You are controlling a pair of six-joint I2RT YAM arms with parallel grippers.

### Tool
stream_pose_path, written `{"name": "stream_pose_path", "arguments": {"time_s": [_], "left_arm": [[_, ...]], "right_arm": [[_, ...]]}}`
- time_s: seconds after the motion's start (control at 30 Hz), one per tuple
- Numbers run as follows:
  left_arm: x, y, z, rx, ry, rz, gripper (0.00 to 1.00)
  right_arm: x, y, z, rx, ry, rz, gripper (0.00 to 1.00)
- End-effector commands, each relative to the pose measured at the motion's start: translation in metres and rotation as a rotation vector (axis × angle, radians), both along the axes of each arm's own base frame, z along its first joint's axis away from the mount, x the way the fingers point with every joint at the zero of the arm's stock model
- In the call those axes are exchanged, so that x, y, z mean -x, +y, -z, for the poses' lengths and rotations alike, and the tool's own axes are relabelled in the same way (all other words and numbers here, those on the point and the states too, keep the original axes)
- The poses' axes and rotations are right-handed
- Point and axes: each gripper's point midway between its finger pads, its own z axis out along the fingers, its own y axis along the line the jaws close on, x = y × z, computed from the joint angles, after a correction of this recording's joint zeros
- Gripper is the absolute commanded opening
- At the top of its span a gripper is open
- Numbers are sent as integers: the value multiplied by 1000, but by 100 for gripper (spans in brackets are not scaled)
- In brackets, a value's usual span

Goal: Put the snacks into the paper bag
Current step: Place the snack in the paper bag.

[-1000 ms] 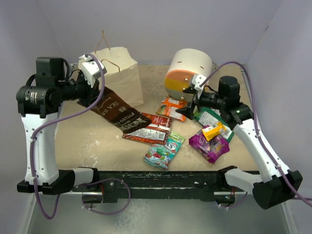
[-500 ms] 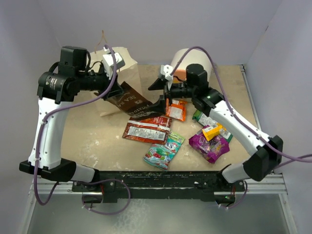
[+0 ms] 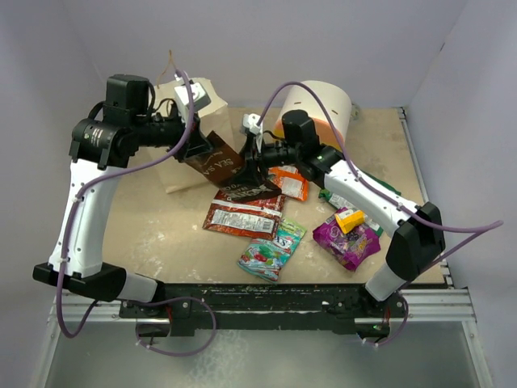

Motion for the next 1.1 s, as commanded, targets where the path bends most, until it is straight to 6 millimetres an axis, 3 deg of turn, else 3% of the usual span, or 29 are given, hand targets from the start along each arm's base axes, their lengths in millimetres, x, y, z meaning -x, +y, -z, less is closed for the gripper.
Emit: {"name": "stream_pose_path", "arguments": {"time_s": [0.0, 0.3, 0.57, 0.77, 0.93, 1.0, 1.07], "left_arm": [[4, -15, -33, 112, -104, 62, 0], [4, -18, -28, 123, -117, 85, 0], [9, -19, -43, 145, -231, 128, 32], [13, -14, -57, 134, -304, 116, 67], [12, -2, -73, 117, -417, 50, 93], [11, 0, -77, 123, -449, 28, 99], [11, -1, -76, 136, -449, 27, 99]], "right_arm": [[7, 1, -45, -91, -65, -29, 46], [24, -10, -54, -94, -73, -57, 1], [31, -31, -66, -121, -99, -42, 0], [14, -62, -95, -215, -101, 38, 0], [15, -86, -110, -254, -122, 68, 0], [18, -92, -115, -260, -125, 66, 0], [21, -95, -119, -269, -126, 53, 0]]}}
